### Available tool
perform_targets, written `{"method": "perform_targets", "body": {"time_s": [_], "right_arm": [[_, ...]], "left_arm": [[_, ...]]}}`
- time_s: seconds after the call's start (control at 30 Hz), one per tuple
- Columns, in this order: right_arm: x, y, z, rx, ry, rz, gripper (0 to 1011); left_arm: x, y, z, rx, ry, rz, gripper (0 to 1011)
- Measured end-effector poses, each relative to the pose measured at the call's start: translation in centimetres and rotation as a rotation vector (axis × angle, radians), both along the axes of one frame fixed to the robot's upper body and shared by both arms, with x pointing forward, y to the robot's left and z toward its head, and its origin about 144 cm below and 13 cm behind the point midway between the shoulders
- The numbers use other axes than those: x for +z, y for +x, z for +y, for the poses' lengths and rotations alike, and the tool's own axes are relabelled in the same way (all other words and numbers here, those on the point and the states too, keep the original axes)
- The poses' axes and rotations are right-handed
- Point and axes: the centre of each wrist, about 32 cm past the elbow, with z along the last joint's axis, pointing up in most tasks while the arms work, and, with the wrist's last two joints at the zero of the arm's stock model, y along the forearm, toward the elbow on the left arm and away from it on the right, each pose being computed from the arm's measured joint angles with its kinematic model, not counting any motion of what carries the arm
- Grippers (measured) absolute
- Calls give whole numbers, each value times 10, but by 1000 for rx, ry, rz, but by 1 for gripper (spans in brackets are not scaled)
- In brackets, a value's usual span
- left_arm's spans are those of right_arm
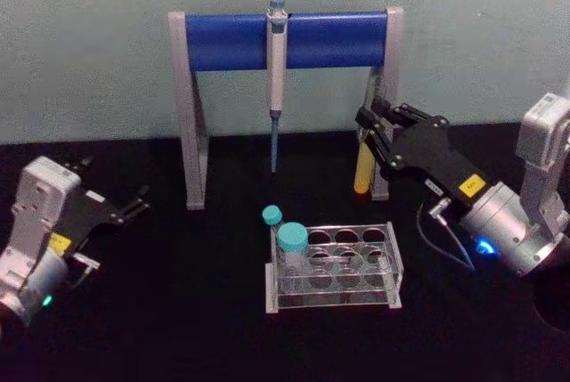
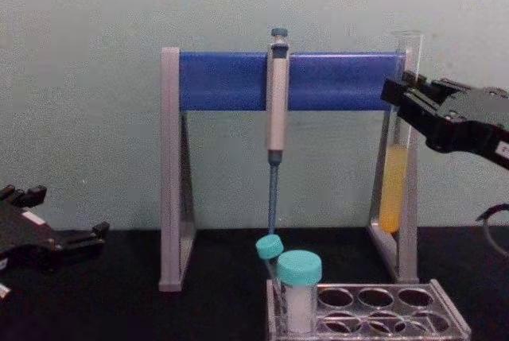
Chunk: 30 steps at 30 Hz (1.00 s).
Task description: Pick up the test tube from the test tube rack, shake it, then place it back into the test tube rack.
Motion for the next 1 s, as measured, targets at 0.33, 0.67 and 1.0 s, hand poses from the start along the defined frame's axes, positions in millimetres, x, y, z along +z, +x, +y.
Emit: {"method": "perform_targets", "body": {"time_s": [0.33,0.67,1.0], "right_arm": [[-3,2,0,7,2,-2,221],[-2,9,3,74,6,13,221],[2,9,-3,205,29,49,220]], "left_arm": [[0,0,0,0,0,0,1001],[0,0,0,0,0,0,1001],[0,0,0,0,0,0,1001]]}}
